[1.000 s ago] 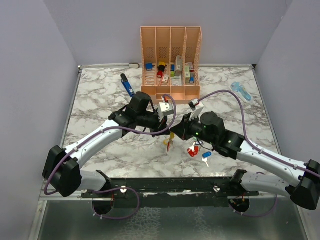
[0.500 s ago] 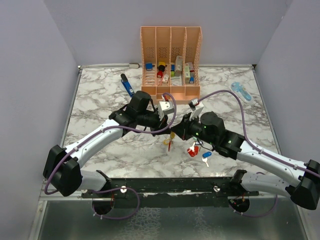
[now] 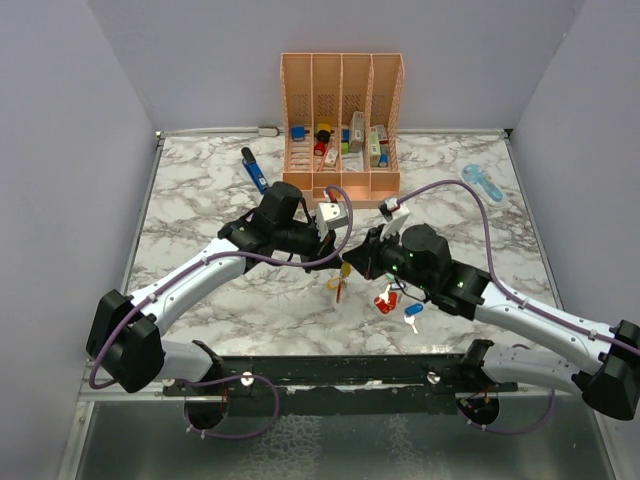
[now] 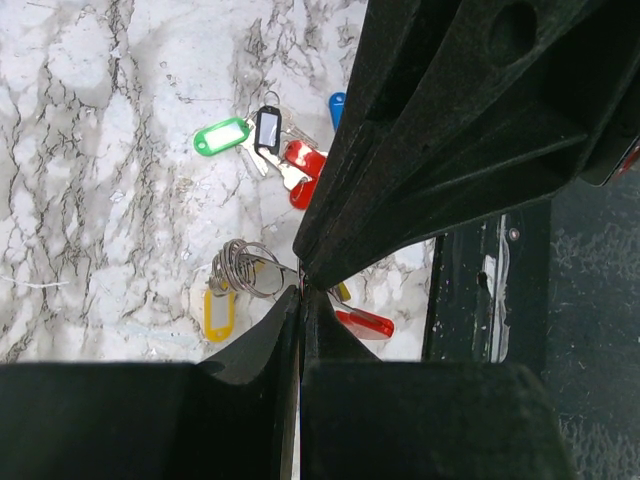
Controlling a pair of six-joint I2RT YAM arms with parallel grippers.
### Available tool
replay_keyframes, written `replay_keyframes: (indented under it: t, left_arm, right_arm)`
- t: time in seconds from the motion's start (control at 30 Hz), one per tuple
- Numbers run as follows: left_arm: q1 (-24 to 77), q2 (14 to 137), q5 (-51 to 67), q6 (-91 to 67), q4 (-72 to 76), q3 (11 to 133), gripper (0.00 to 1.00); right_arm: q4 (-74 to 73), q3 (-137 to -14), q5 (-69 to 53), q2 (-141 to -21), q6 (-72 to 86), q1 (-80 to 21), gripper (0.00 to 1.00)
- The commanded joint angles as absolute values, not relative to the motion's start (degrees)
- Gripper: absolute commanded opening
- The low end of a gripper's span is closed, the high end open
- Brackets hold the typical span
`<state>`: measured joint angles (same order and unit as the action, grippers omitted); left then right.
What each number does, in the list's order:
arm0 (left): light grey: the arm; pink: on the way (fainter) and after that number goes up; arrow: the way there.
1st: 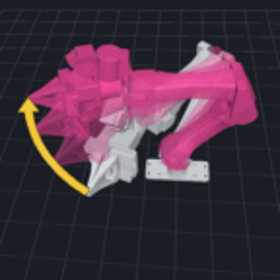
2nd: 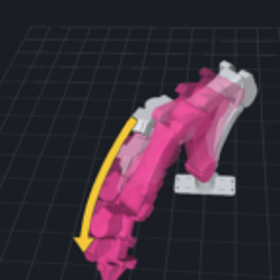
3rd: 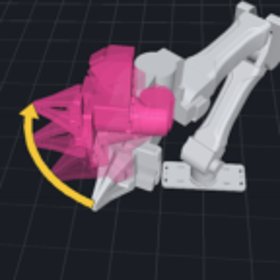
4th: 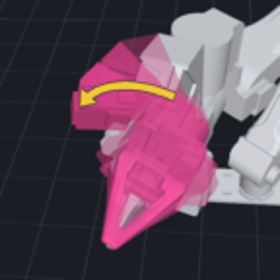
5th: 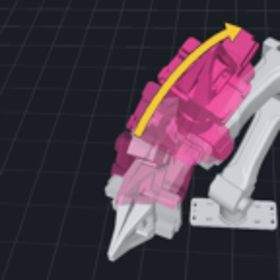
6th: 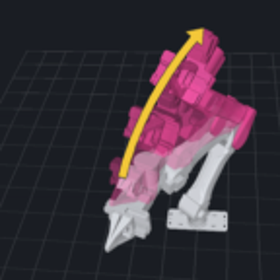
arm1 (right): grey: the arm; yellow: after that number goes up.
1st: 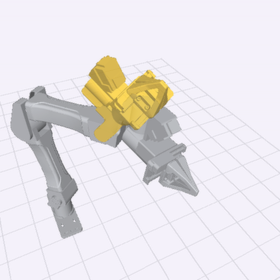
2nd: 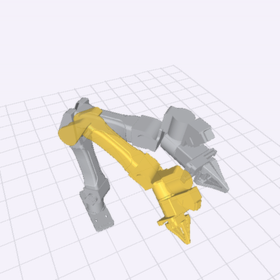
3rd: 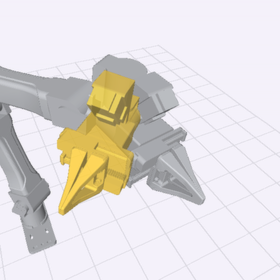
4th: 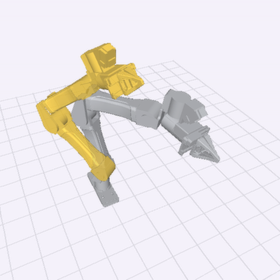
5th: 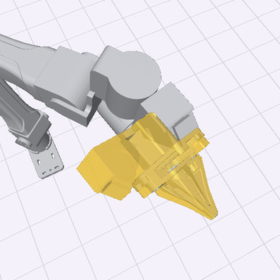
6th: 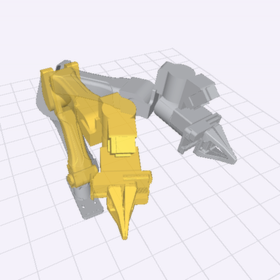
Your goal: Put the keys on the keyring
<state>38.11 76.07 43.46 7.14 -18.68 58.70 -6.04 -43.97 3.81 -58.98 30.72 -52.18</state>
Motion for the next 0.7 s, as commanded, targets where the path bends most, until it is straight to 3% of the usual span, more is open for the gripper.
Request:
replay_keyframes:
  t: [0.0,0.67]
  left_arm:
    - [38.5,75.6,46.6,6.6,-18.8,60.3,0.0]
    - [38.5,75.6,47.9,5.5,-18.9,61.3,0.0]
  right_arm:
    - [-5.8,-45.3,6.8,-58.1,29.5,-52.5,0.01]
    - [-6.6,-45.0,8.3,-57.0,29.2,-52.5,0.01]
